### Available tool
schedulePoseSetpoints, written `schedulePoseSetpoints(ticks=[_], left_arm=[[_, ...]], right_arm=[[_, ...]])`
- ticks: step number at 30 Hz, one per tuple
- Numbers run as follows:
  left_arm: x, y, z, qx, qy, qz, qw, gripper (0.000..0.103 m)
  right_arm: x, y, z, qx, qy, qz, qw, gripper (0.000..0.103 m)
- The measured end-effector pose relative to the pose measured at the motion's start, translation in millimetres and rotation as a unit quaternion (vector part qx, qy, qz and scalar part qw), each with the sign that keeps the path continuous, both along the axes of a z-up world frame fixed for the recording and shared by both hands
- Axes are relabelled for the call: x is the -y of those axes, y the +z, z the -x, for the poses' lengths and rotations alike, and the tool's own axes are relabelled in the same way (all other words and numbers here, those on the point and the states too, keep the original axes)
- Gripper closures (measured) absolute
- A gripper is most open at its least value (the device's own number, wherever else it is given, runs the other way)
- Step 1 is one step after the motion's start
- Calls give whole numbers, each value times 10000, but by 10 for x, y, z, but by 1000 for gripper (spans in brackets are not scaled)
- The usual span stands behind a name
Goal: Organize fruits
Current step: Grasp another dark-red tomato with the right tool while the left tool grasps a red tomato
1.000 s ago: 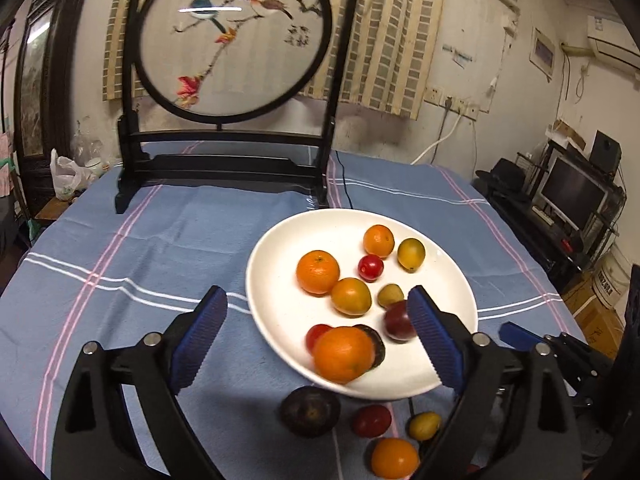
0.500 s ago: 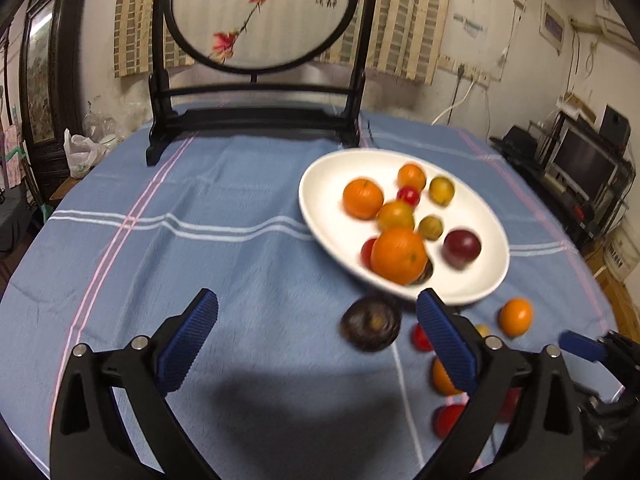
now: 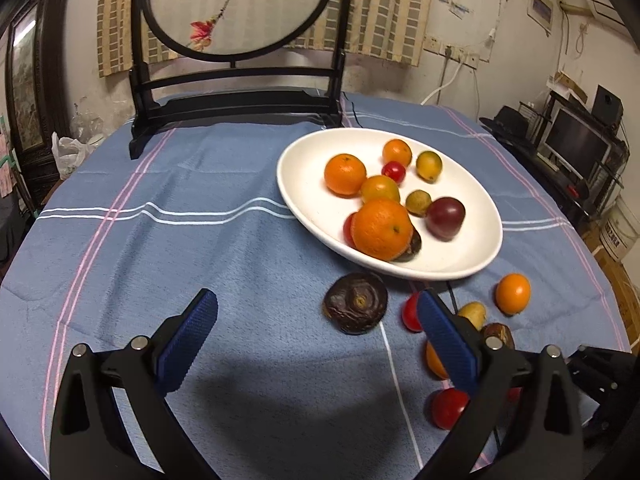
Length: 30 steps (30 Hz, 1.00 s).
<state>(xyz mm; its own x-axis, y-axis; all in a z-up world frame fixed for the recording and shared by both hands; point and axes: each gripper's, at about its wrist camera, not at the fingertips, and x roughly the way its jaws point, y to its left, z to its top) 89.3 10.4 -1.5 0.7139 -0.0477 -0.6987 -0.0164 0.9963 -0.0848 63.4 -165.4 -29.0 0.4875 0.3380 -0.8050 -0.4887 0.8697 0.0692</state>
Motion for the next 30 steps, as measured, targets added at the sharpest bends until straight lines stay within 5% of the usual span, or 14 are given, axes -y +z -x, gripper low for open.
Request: schedulePoseSetpoints(ticks=[10, 16, 23, 25, 26, 30], left_arm=[[331, -107, 168, -291, -808, 91, 9963, 5], [470, -199, 329, -713, -859, 330, 9932, 5], [670, -246, 440, -717, -947, -133, 9928, 5], [760, -299, 432, -765, -1047, -443, 9906, 15], [797, -327, 423, -795, -1114, -566, 9890, 31], [805, -399, 370, -969, -1223, -449, 9867, 59]], right_arm=[[367, 74, -31, 40, -485, -641, 9968, 64], [431, 69, -78, 23, -540, -789, 9954, 64], [503, 121, -26, 278, -684, -627, 9953, 64], [537, 124, -28, 294, -718, -646, 9949, 64], [553, 123, -28, 291, -723, -666, 9947, 64], [553, 133, -23, 322, -691, -680, 9948, 64]])
